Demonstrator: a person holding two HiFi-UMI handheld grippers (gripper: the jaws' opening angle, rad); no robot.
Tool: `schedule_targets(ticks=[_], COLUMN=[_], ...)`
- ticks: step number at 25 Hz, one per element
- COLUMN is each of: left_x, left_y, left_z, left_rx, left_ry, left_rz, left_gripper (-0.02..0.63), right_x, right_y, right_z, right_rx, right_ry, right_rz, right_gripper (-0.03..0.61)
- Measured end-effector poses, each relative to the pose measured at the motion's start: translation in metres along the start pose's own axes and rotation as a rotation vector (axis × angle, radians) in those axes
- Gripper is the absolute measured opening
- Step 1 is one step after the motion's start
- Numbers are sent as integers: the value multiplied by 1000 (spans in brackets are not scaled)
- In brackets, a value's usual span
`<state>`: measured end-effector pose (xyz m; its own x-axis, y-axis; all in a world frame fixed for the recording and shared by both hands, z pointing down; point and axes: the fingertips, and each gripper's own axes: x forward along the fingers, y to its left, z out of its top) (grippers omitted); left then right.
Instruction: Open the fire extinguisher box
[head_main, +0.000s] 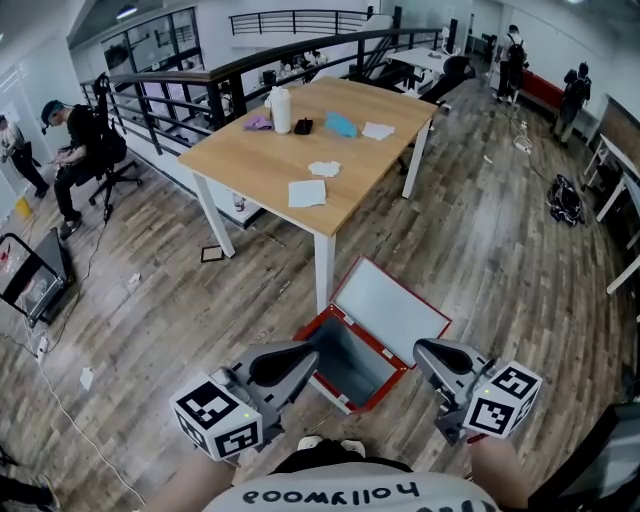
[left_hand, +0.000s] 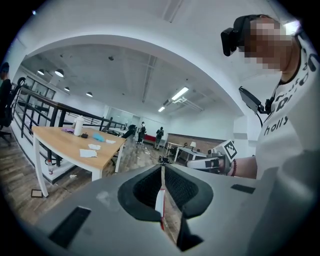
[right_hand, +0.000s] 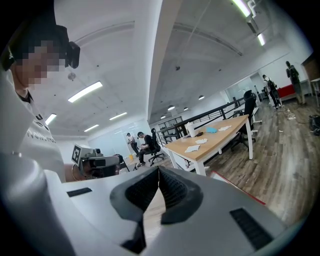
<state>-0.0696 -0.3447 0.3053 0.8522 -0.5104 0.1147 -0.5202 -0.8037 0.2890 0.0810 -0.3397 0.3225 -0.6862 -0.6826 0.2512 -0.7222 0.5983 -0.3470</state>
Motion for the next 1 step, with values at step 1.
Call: schedule_targets(ticks=[1], left_x=[-1], left_y=[0], left_z=[-1], left_rx=[-1], left_ry=[0], left_rz=[-1], left_gripper=[26], right_x=[1], right_y=[1], right_z=[-1], right_rx=[0], right_ry=[2], right_rz=[3], right_gripper=[11])
